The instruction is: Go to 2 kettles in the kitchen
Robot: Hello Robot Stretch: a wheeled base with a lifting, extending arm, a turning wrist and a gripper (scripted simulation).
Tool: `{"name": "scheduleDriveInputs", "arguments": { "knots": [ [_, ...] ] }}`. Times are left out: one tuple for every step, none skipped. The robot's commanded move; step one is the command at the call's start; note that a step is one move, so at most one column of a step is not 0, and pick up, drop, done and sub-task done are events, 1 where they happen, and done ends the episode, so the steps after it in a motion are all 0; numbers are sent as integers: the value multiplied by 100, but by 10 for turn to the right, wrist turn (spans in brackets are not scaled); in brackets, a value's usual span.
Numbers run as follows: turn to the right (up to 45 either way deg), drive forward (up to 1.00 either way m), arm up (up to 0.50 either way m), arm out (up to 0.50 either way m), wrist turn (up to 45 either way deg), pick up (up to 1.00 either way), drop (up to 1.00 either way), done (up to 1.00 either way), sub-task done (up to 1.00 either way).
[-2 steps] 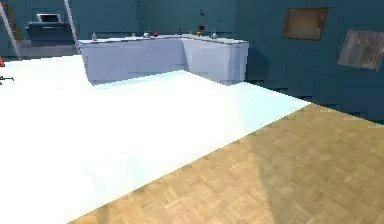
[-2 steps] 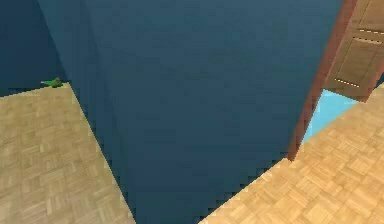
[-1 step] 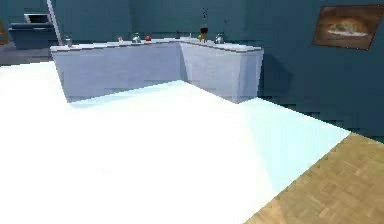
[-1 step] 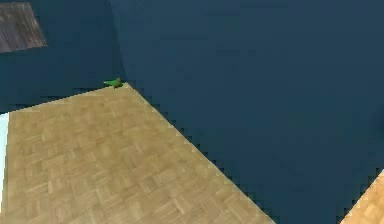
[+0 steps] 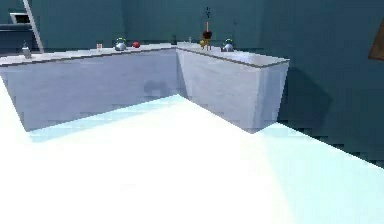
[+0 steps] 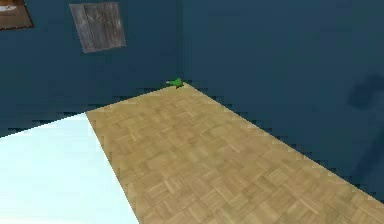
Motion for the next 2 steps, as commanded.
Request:
{"name": "scheduleDriveInputs", "arguments": {
  "knots": [
    [0, 100, 0, 0, 0, 0, 0, 0, 0],
    [30, 0, 0, 0, 0, 0, 0, 0, 0]
  ]
}}
